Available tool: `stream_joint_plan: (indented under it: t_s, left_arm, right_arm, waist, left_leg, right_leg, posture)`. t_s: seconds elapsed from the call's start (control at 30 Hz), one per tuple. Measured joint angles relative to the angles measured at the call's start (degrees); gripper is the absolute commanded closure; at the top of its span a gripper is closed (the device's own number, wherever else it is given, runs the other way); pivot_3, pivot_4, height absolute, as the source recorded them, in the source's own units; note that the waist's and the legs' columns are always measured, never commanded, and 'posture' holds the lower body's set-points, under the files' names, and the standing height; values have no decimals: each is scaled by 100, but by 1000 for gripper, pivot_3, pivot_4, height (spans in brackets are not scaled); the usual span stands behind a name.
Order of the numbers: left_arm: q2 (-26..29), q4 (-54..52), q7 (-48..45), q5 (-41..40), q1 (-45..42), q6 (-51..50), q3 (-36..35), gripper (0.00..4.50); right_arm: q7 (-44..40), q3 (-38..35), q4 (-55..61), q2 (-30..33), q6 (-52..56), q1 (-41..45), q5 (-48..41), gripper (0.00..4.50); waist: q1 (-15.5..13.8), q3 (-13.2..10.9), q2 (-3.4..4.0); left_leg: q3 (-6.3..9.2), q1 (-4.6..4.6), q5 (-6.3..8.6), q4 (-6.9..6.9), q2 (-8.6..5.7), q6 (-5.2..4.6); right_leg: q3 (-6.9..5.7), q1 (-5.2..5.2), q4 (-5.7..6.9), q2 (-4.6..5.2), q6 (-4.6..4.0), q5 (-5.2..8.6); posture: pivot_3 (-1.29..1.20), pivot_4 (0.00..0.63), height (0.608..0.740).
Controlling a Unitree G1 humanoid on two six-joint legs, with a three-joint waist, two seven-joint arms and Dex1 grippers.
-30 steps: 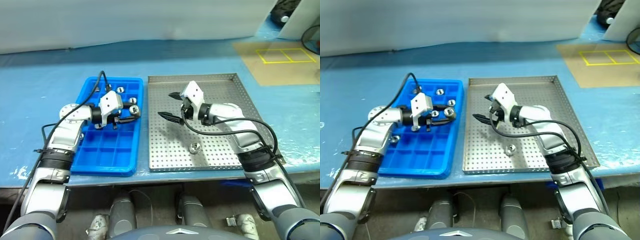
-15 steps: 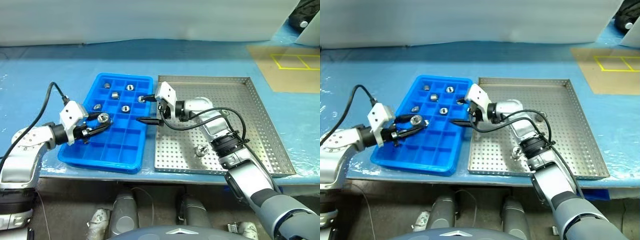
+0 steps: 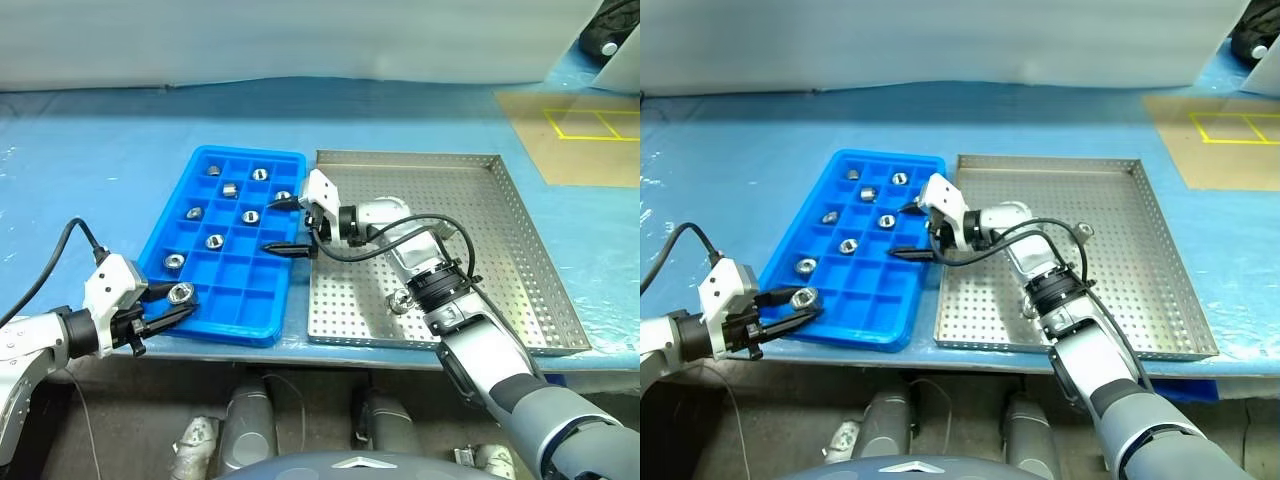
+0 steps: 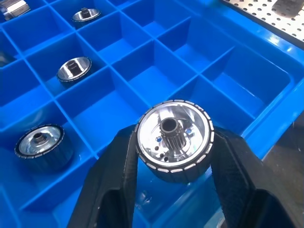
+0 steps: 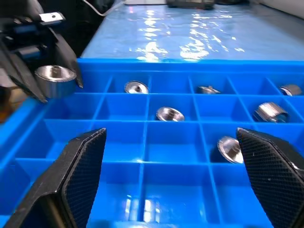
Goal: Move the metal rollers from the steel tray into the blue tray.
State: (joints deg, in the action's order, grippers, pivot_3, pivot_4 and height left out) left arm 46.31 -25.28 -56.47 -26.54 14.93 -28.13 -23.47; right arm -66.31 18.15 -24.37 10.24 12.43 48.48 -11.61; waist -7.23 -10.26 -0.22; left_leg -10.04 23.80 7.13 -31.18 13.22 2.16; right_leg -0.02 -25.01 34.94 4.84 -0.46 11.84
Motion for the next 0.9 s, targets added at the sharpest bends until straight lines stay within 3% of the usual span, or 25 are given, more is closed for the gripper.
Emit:
stream_joint_plan:
  t_s: [0.2, 0.67, 0.8, 0.9]
  left_arm:
    - [-44, 132, 136, 4, -196, 30, 106, 2551]
    - [40, 722, -28, 146, -287, 545, 385, 2551]
    - [43, 946, 31, 328, -368, 838, 408, 1410]
    - [39, 980, 110, 404, -492, 881, 517, 1410]
  right_arm:
    - [-742, 104, 544, 335, 315, -4, -154, 0]
    - [-507, 113, 541, 356, 294, -88, 35, 0]
    - [-437, 106, 541, 361, 253, -88, 46, 0]
    - [-379, 106, 539, 360, 228, -88, 67, 0]
  waist:
    - [-55, 2, -3]
    - [-15, 3, -3]
    - [-2, 3, -3]
    - [-5, 3, -3]
  left_leg:
    - [0, -4, -8, -4, 19, 14]
    - [2, -22, -26, -2, 49, 42]
    - [2, -28, -27, -1, 50, 45]
    - [2, -28, -28, -3, 49, 46]
  right_leg:
    - [1, 4, 1, -22, -3, -2]
    - [9, -4, 21, -57, -30, -11]
    - [10, -5, 32, -58, -35, -8]
    - [11, -4, 37, -58, -36, -7]
  posture:
    - [237, 150, 740]
    - [203, 150, 740]
    - [195, 150, 740]
    - [186, 150, 740]
